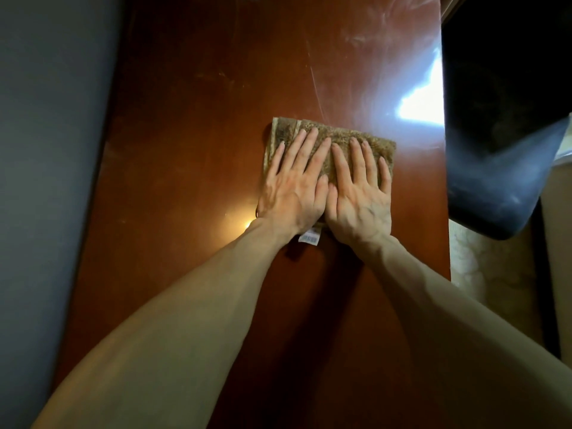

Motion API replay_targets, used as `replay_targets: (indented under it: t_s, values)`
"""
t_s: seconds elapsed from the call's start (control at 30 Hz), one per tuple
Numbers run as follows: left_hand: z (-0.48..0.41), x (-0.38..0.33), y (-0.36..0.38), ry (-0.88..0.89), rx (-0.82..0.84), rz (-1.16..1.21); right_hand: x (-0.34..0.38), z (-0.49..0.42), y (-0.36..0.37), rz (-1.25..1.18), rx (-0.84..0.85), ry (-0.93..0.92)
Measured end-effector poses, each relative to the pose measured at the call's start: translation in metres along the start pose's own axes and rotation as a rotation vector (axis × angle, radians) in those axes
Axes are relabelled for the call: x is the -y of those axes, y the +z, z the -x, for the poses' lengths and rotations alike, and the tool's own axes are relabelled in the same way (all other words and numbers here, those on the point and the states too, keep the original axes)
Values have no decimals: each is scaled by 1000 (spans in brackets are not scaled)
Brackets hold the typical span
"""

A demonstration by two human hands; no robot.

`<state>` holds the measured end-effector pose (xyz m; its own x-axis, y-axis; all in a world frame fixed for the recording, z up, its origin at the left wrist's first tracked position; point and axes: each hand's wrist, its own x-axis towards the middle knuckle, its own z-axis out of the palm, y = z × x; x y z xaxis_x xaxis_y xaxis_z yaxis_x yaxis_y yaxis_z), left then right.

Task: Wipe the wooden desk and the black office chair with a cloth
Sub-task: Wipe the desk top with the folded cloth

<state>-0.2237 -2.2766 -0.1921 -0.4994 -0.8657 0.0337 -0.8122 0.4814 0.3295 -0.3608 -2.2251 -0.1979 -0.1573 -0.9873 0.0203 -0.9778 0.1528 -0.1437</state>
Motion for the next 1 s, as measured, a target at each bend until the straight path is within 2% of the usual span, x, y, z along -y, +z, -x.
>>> replay_targets:
  t_s: [0.17,0.4,0.67,1.0]
  values:
    - [22,-4,-9,-39,69,47,6,19,-11,5,131,-26]
    - [129,-21,-12,-71,135,90,32,122,-19,-43,240,-30]
    - [246,-43,-12,-117,211,83,54,237,-26,-36,305,-73]
    - [337,-53,-9,-118,224,55,71,320,-28,-28,349,-127]
